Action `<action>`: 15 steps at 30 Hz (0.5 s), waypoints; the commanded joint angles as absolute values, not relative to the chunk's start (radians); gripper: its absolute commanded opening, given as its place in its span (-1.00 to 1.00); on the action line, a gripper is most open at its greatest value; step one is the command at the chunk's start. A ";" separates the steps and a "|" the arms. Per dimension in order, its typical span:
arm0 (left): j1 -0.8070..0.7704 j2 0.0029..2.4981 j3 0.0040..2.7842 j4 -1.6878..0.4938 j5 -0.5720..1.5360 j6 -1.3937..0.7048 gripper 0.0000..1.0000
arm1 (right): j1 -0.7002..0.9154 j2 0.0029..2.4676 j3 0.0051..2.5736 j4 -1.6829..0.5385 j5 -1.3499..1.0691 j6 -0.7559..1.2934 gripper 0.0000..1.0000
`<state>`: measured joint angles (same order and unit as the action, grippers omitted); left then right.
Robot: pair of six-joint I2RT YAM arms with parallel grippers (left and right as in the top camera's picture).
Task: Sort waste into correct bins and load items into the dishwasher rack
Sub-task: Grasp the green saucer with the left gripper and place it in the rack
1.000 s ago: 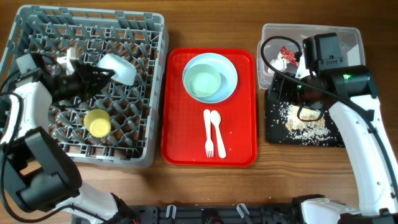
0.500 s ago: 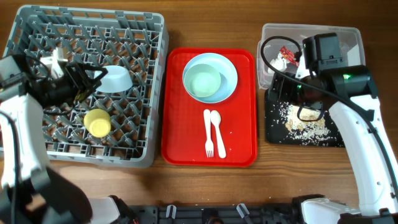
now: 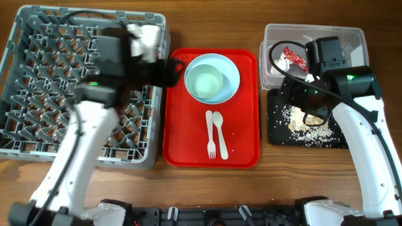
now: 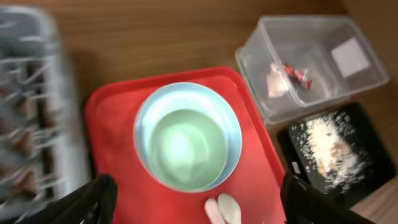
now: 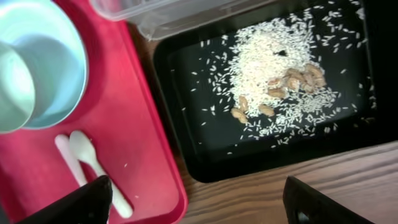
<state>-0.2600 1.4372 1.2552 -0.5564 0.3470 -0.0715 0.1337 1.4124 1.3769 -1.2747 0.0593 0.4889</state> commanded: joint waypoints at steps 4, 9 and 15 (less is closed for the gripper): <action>-0.493 1.671 1.262 -0.405 0.136 -0.059 0.73 | 0.131 1.410 1.376 -1.289 0.115 0.527 0.78; -0.552 1.834 1.262 -0.323 0.136 -0.059 0.70 | 0.131 1.410 1.376 -1.293 0.104 0.527 0.79; -0.554 1.965 1.262 -0.299 0.136 -0.059 0.54 | 0.131 1.410 1.376 -1.293 0.104 0.527 0.79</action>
<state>-0.5545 1.9209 1.2560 -0.3054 0.1516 -0.0711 0.1337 1.4124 1.3769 -1.2907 0.0875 0.5125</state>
